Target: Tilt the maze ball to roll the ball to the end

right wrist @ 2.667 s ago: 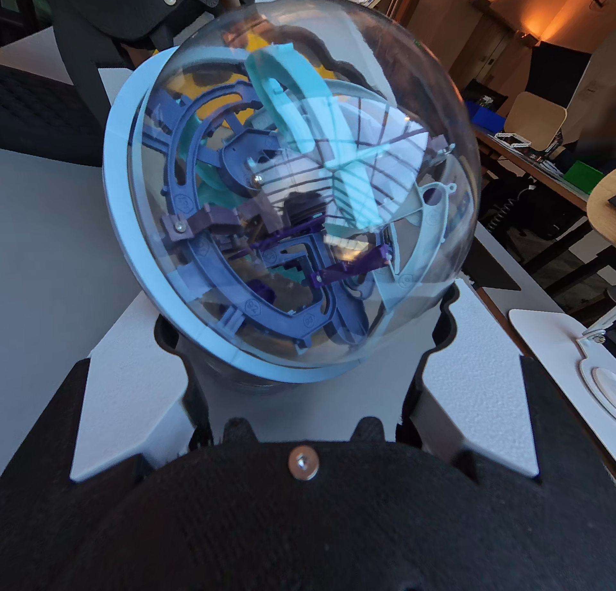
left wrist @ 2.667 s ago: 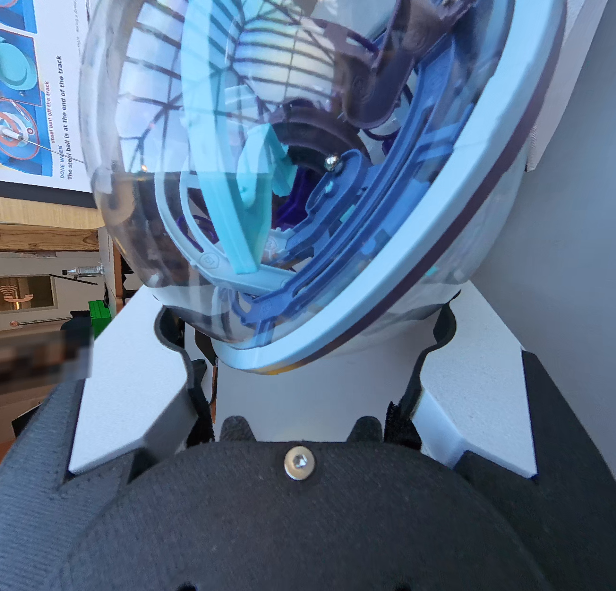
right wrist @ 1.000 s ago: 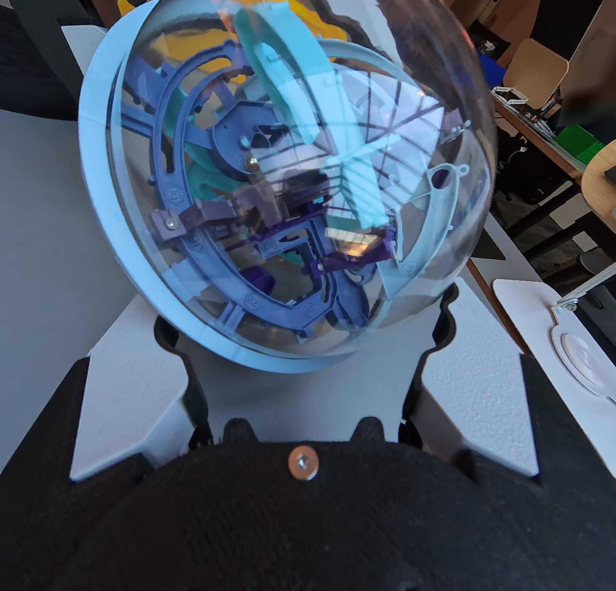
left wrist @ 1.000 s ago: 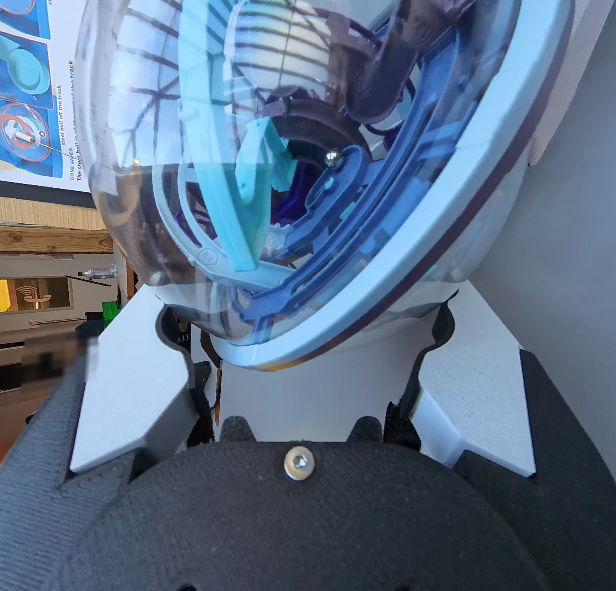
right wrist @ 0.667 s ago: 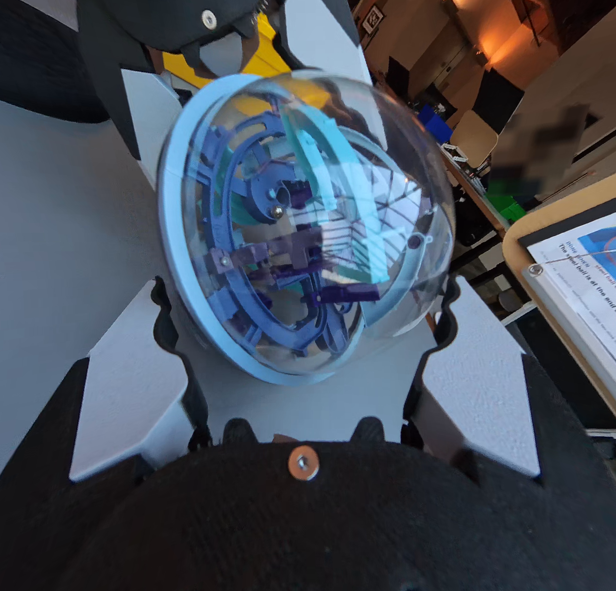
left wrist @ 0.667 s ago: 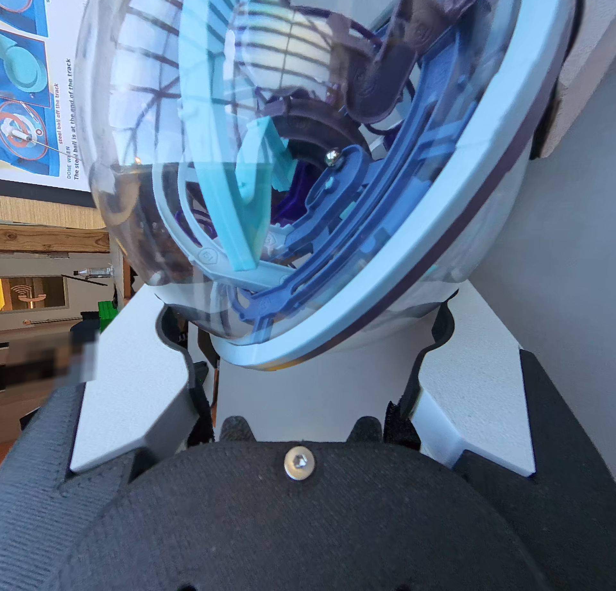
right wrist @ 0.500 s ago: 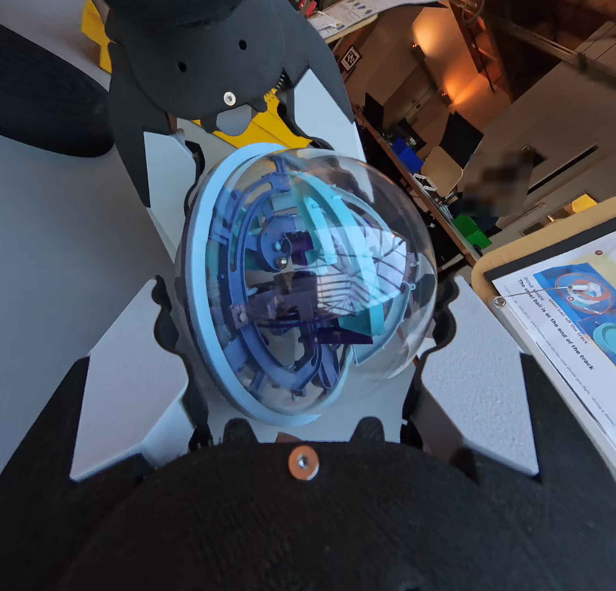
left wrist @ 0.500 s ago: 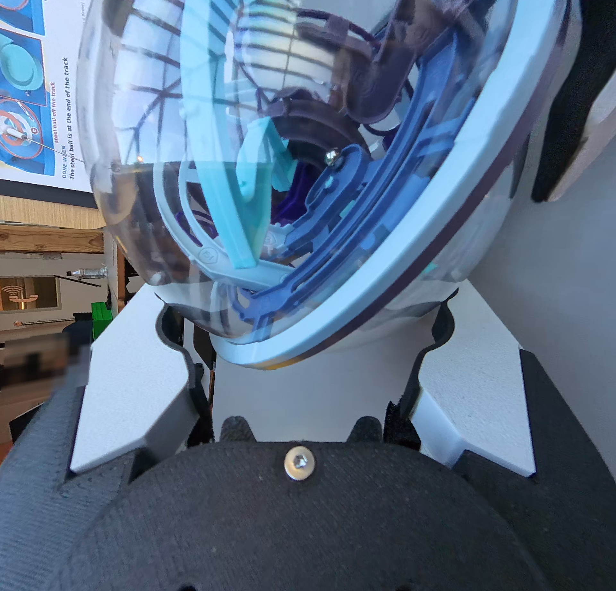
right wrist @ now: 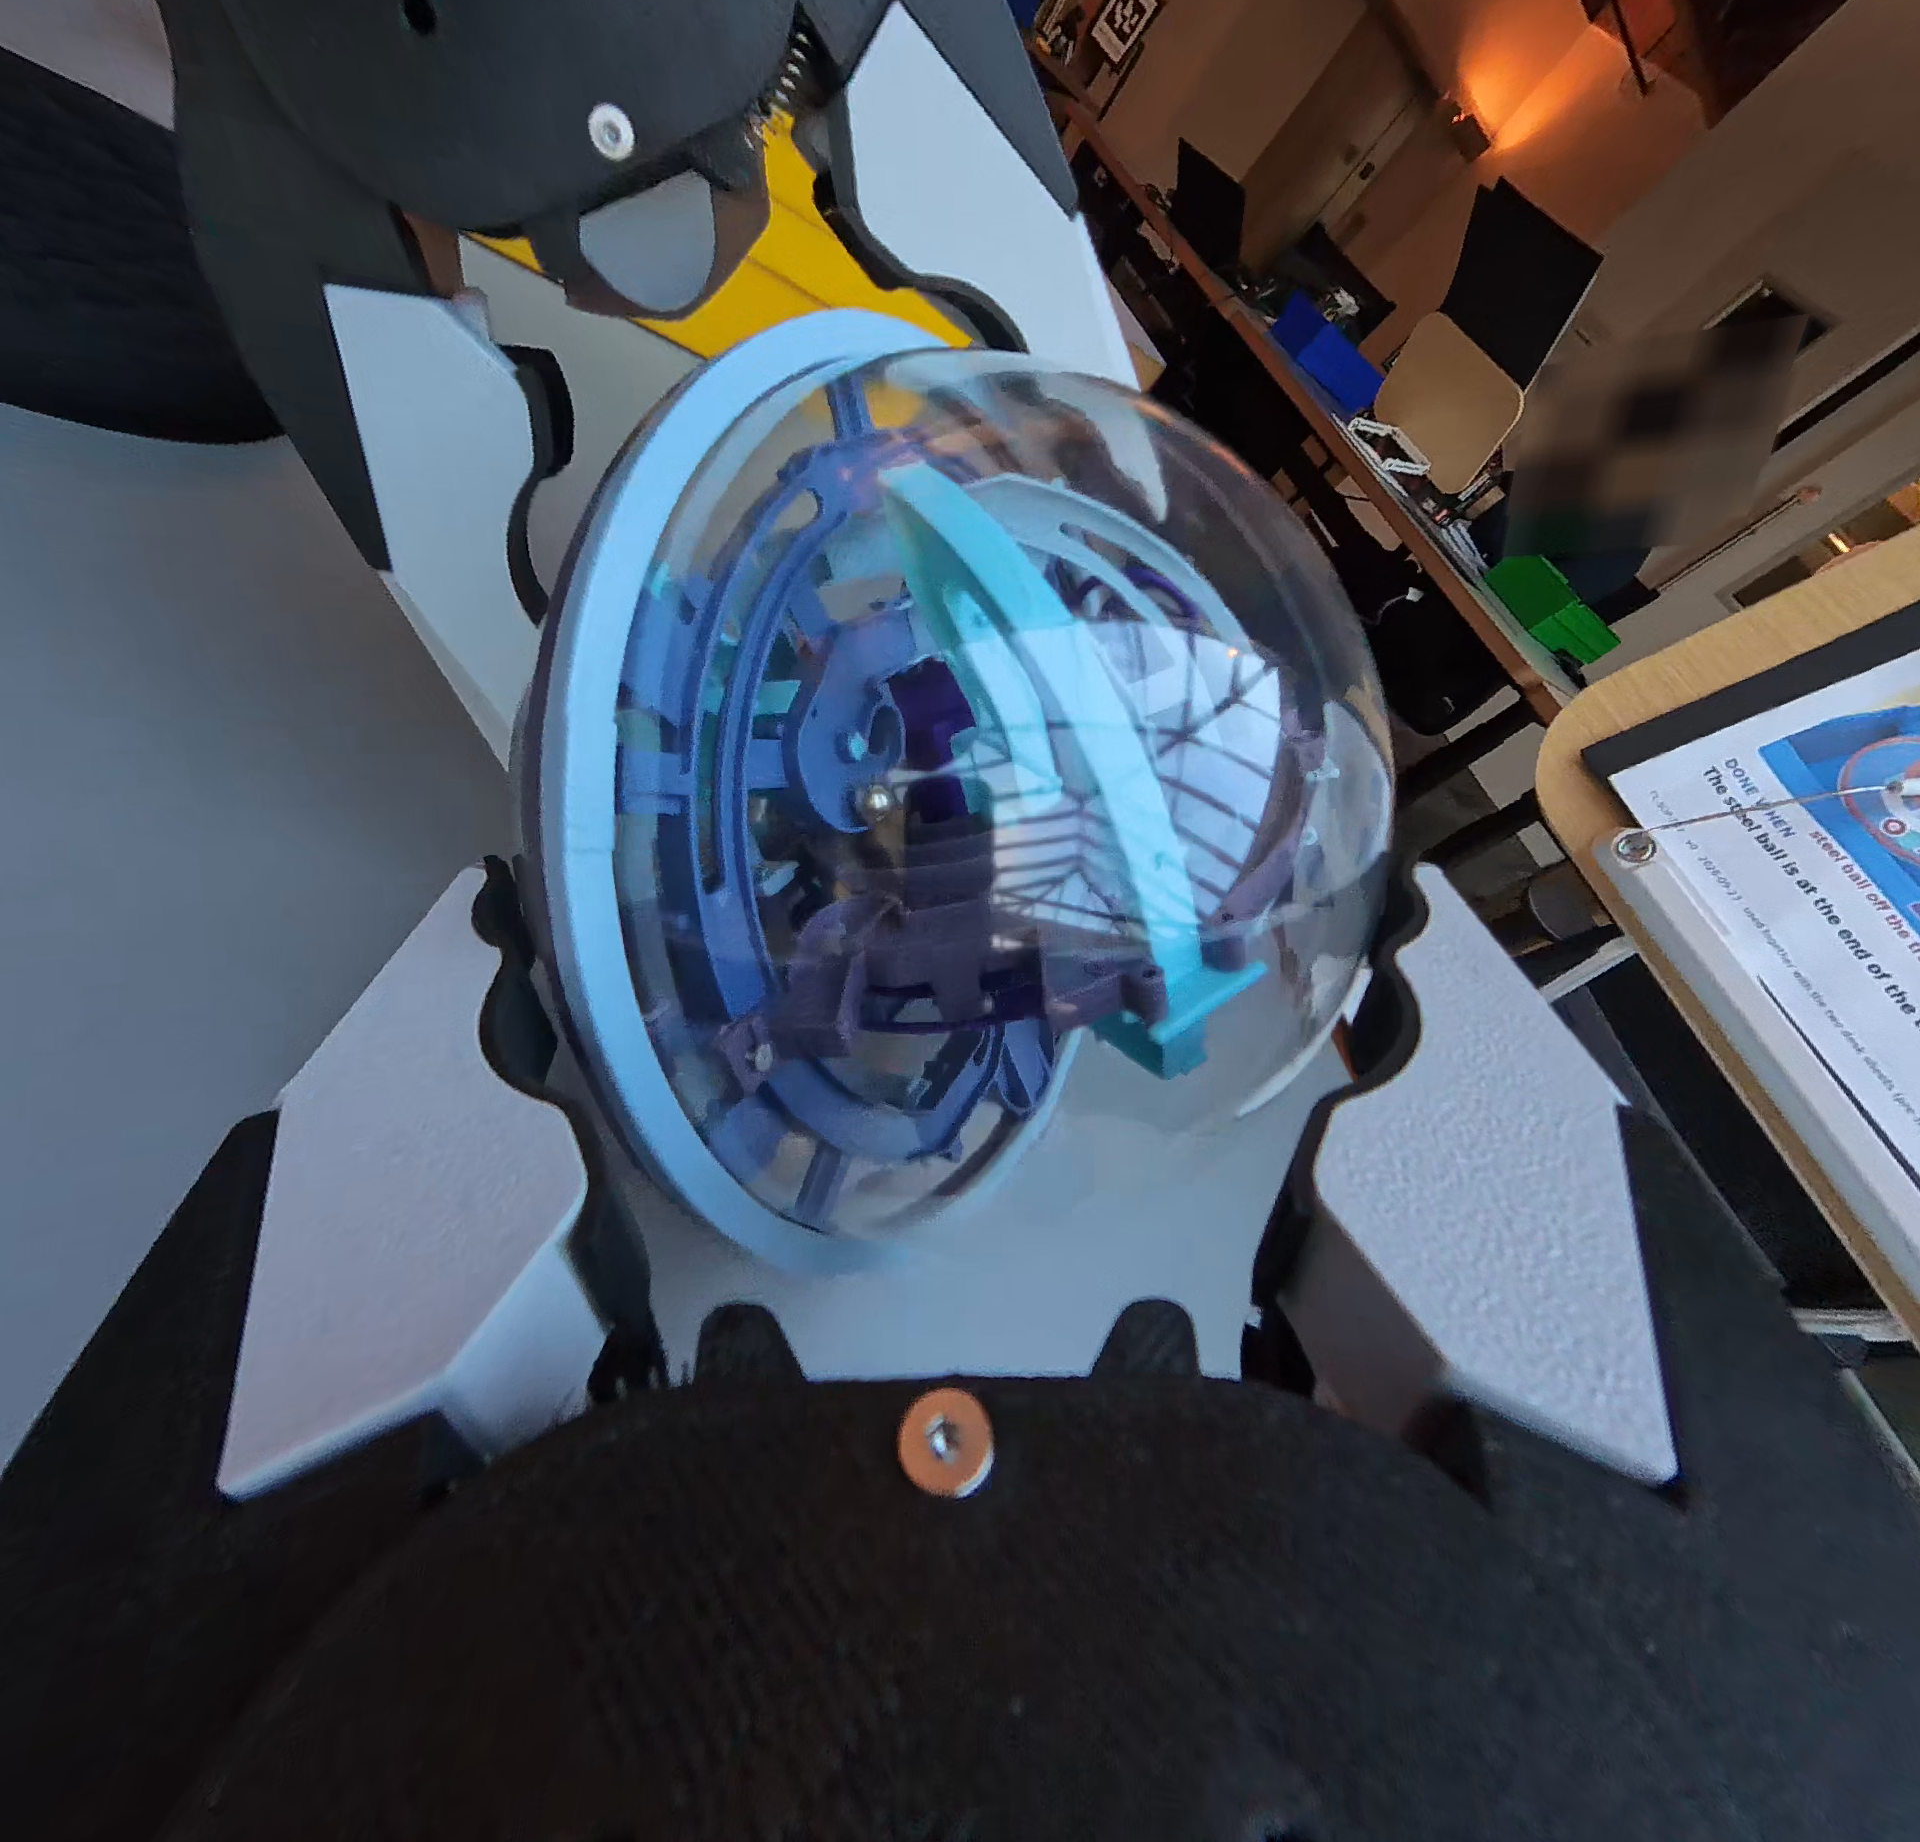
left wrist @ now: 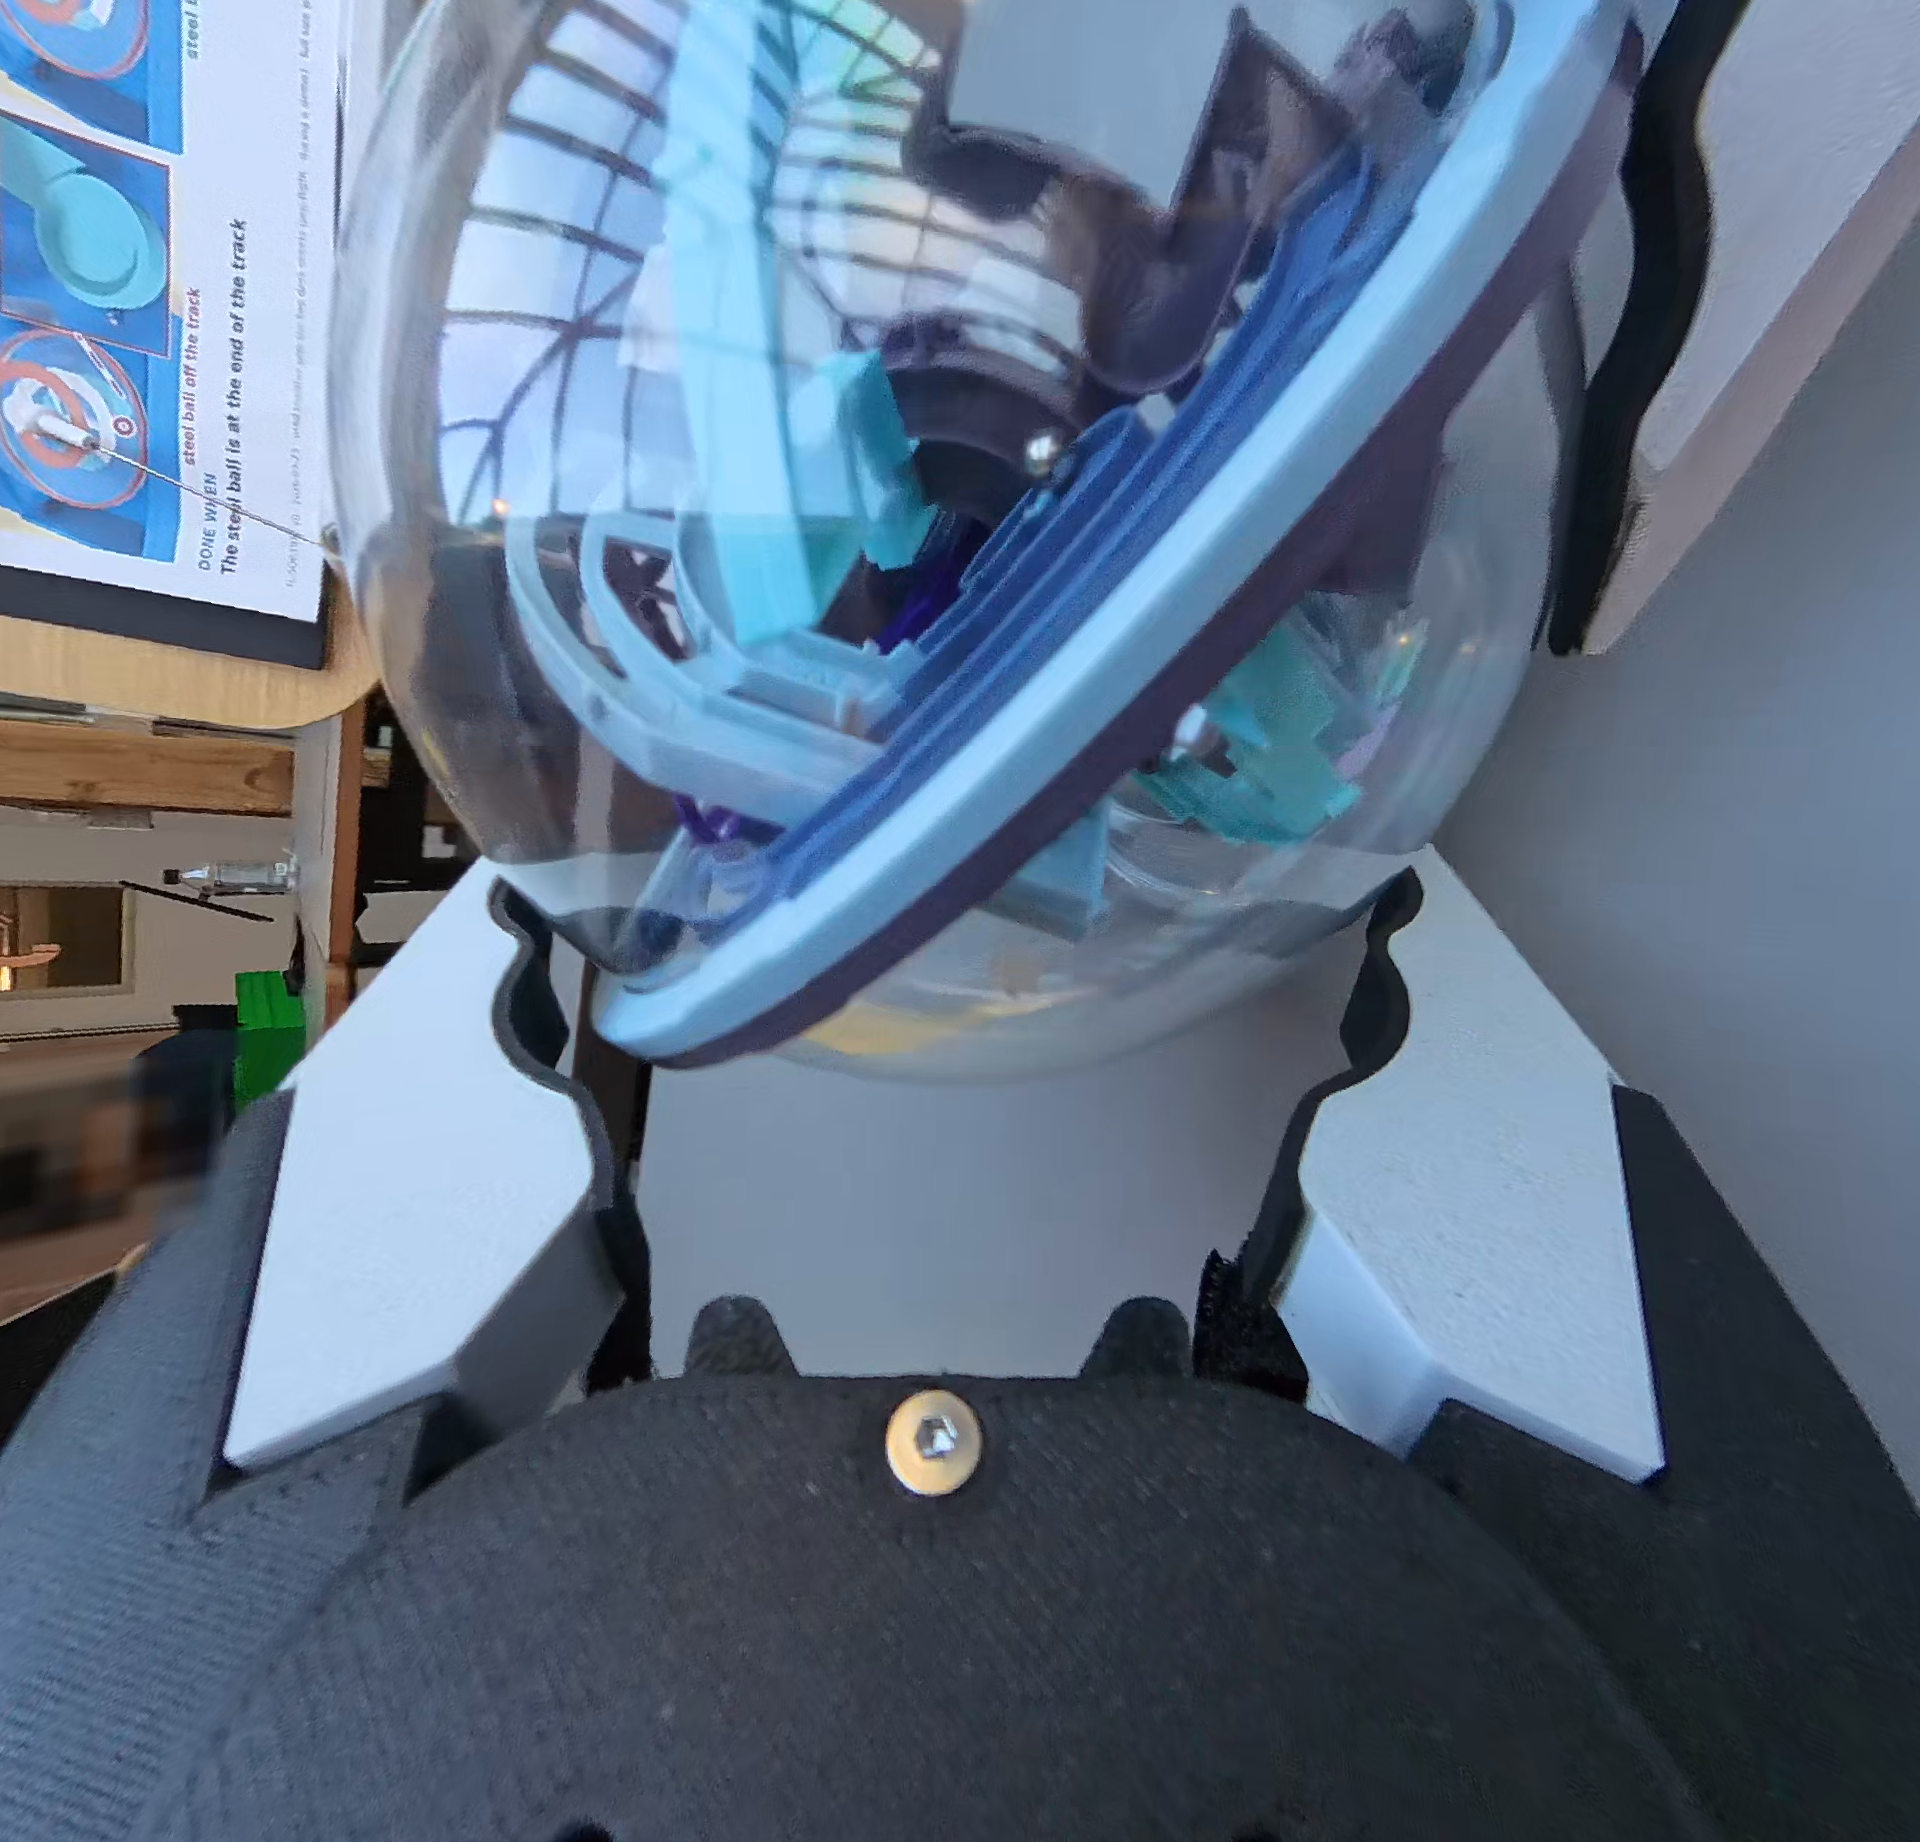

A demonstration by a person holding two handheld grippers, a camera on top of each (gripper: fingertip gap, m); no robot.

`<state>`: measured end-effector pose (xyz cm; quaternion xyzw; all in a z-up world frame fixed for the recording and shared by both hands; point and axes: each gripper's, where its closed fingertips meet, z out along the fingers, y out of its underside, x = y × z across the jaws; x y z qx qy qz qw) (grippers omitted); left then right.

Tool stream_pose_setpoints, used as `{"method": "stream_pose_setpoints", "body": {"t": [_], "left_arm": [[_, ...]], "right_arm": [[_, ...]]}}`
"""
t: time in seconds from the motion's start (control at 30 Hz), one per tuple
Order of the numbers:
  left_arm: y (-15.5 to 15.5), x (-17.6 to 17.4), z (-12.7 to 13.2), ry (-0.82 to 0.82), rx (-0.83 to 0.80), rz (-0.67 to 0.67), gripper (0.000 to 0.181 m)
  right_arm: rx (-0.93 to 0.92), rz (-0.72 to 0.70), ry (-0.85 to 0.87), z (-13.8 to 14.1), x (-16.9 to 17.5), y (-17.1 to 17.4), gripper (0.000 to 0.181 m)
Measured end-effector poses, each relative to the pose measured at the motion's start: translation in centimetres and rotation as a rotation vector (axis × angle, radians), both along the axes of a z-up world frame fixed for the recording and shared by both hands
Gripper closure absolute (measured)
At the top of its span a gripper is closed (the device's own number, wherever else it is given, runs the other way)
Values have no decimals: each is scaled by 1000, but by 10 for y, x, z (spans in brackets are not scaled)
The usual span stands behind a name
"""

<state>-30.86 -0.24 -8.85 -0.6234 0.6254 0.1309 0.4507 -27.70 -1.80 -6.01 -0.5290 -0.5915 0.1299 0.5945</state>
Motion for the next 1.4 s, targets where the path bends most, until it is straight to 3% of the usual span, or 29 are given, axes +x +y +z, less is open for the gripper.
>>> {"method": "stream_pose_setpoints", "body": {"t": [0.03, 0.47, 0.83, 1.13, 1.4], "left_arm": [[-1, -1, -1, -18, -19, 6, 29], [-7, 0, -2, -238, -172, -24, 28], [-24, 4, -13, -562, -524, -57, 30], [-21, 15, -2, -760, -580, -120, 36], [-22, 15, -4, -796, -594, -135, 37]], "right_arm": [[-5, -4, -6, -2, 1, 1, 25], [19, 13, 9, 0, -2, -1, 25], [9, 26, 31, 2, -2, -3, 27], [3, 32, 44, 4, -2, -4, 28], [18, 40, 40, 5, -4, -5, 28]]}}
